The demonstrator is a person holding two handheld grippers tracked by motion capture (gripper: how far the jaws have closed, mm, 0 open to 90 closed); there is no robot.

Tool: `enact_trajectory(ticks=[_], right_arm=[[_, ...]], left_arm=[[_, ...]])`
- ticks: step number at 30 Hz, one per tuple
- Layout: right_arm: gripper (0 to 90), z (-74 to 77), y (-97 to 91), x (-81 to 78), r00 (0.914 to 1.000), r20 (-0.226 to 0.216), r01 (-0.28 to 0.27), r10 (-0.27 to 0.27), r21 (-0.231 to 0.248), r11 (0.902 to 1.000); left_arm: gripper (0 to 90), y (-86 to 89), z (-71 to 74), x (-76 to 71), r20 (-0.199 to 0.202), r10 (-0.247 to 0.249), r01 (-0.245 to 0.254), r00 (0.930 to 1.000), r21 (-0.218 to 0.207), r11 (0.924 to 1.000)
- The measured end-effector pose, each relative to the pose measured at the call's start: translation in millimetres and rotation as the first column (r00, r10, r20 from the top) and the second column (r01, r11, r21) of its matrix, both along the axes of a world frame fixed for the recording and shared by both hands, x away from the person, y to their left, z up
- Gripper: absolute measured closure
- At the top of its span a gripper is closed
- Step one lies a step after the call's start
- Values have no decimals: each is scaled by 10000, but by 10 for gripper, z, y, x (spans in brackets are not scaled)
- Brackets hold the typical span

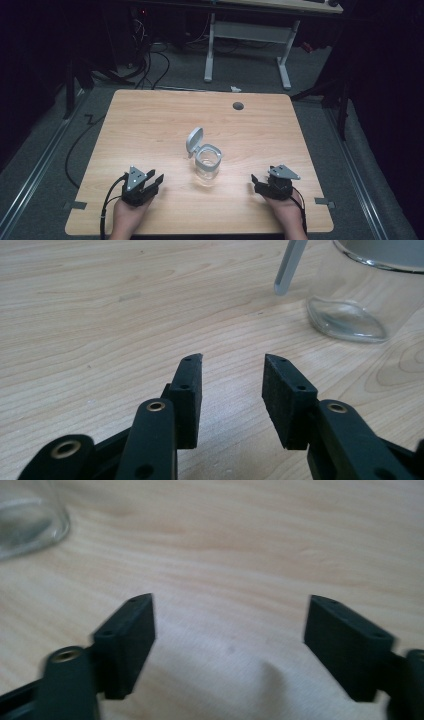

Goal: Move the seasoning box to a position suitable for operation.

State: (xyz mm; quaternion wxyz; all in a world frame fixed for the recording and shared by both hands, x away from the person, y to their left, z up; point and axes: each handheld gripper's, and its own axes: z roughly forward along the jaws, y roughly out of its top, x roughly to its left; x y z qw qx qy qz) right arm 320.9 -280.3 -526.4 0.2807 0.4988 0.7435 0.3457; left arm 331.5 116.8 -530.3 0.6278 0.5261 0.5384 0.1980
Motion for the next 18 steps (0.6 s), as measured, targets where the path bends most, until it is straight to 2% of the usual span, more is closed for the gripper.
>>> enact_trajectory(ticks=[1,3,6,7,8,9,10,11,13,14,15,16,17,18], right_arm=[[281,-10,5,-18,9998,-45,-211,212,278,9994],[344,-14,25,-45,9995,66,-311,309,254,9992],[455,32,64,-74,9980,217,-606,596,492,9969],[455,32,64,-74,9980,217,-606,596,492,9969],[471,56,68,-80,9975,284,-665,646,738,9951],[516,81,60,-74,9973,178,-730,713,1282,9891],[568,92,69,-77,9967,185,-812,793,1606,9837],[636,101,111,-69,9954,393,-929,879,1526,9839],[652,103,132,-56,9949,344,-988,946,1546,9830],[677,110,201,-4,9930,365,-1168,1126,1467,9823],[677,109,229,19,9930,362,-1164,1124,1397,9833],[677,109,229,19,9930,362,-1164,1124,1397,9833],[700,100,300,104,9928,209,-1198,1182,1186,9857],[723,99,319,129,9923,172,-1235,1223,1316,9836]], left_arm=[[597,0,0,0,0,0,0,10000,0,10000],[591,-39,-5,-10,-5,59,-59,10000,61,10000],[594,-80,-12,-31,33,-64,63,10000,223,9997],[595,-80,-12,-31,33,-64,63,10000,223,9997],[595,-84,-4,-39,90,-85,82,9999,264,9996],[595,-83,6,-44,106,-95,93,9999,211,9997],[596,-79,14,-47,109,-128,125,9999,194,9997],[596,-77,27,-52,102,-194,192,9998,130,9997],[596,-72,32,-53,96,-238,236,9997,146,9996],[620,-66,38,-50,73,-226,226,9997,75,9997],[629,-49,55,-45,31,-211,212,9998,-116,9997],[629,-49,55,-45,31,-211,212,9998,-116,9997],[627,-42,58,-53,62,-245,246,9997,-150,9996],[626,-41,47,-58,78,-262,262,9996,-62,9996]])
